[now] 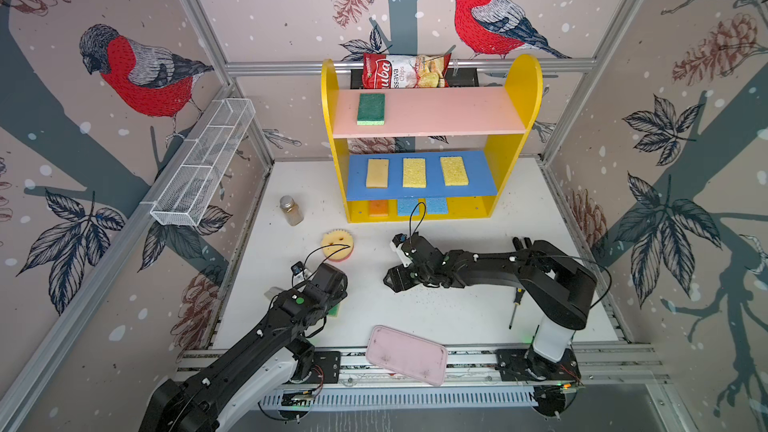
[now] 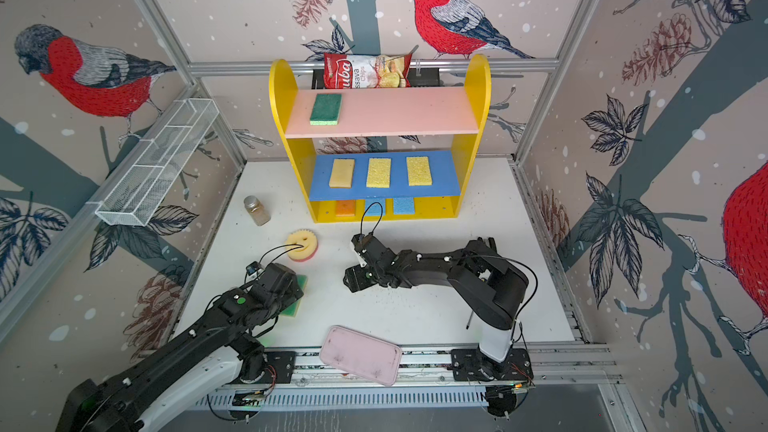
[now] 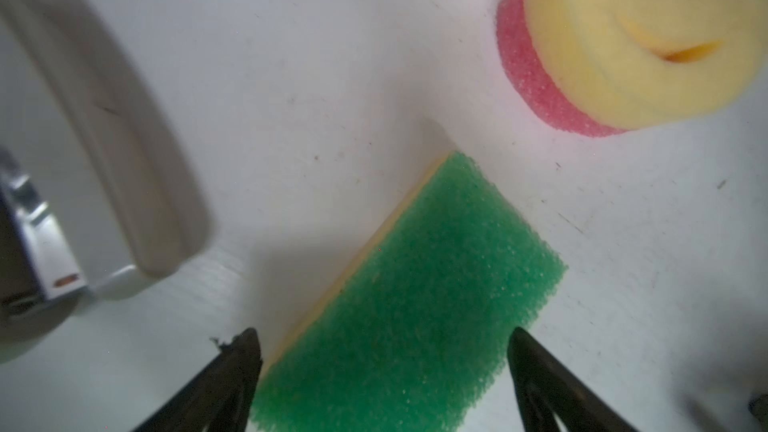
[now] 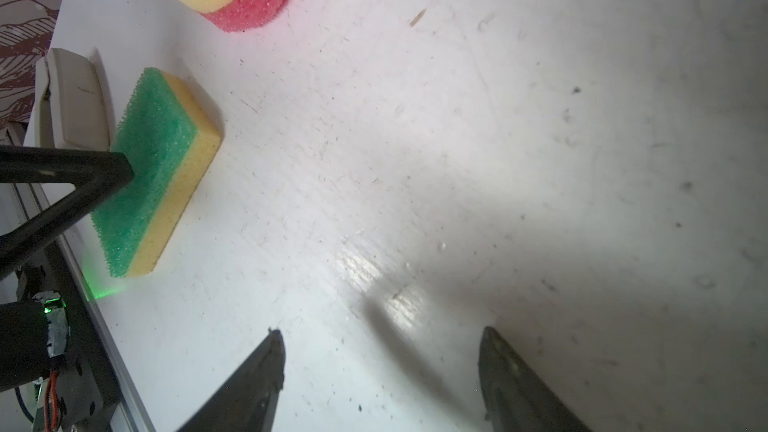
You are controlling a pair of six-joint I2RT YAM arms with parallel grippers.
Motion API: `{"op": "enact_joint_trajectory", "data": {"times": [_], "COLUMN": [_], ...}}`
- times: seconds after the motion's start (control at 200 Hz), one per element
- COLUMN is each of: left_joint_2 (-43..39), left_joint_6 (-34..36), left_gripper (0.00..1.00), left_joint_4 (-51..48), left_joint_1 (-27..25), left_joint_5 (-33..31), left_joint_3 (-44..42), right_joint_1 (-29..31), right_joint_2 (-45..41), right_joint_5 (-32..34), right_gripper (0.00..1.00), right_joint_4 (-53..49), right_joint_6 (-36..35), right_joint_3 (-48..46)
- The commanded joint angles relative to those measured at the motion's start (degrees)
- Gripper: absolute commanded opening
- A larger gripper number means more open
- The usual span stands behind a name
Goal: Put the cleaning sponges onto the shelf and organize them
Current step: 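Lower the left gripper over the green-and-yellow foam sponge while the right approaches, then grasp the green-and-yellow foam sponge with the left gripper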
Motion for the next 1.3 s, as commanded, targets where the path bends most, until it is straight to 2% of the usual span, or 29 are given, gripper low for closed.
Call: {"op": "enact_joint_trajectory", "data": {"times": [0.0, 0.145, 0.325, 0.42, 0.53, 0.66, 0.76, 0.99, 1.145, 1.291], "left_joint_2": [1.6, 7.3, 13.2, 14.6, 14.2, 10.0, 5.1, -0.3, -1.4, 0.7], "left_joint_6": [-1.1, -3.1, -2.7, -1.0, -1.2, -1.6, -2.3, -3.5, -2.3, -1.1], "left_gripper": [0.79, 0.64, 0.39, 0.35, 0.37, 0.67, 0.78, 0.76, 0.73, 0.71], "left_joint_4": [6.2, 10.4, 12.7, 14.0, 11.8, 7.9, 5.0, 5.1, 10.9, 16.6], "left_joint_1": [-2.9, -8.0, -12.5, -12.9, -12.9, -12.9, -12.6, -8.3, -6.5, -5.6], "left_joint_5": [0.6, 0.1, -2.3, -2.0, -3.2, -7.6, -12.2, -8.6, -6.4, -4.1], "left_joint_3": [0.1, 1.3, 5.9, 7.8, 9.5, 9.4, 7.9, 1.7, -3.0, -4.9], "right_joint_1": [0.0, 0.0, -0.3, -0.4, -0.7, -0.6, -0.6, -0.5, 0.0, 0.3], "right_joint_2": [-0.5, -1.2, -3.5, -4.9, -5.8, -6.1, -5.4, -4.3, -4.4, -4.9], "right_joint_5": [-0.9, -0.9, -0.1, 0.0, 0.3, 0.1, -0.4, -1.2, -0.6, -0.5], "right_gripper": [0.74, 0.74, 0.73, 0.73, 0.73, 0.73, 0.73, 0.73, 0.73, 0.73], "right_joint_4": [-1.1, -1.2, -0.8, 0.0, 0.5, 1.2, 1.1, 1.1, 0.4, 0.2], "right_joint_6": [0.4, 0.7, 1.2, 1.5, 2.1, 2.4, 2.7, 3.1, 2.8, 3.4], "right_joint_3": [-0.5, -0.3, -1.6, -2.6, -3.1, -3.2, -2.8, -2.1, -1.8, -2.1]}}
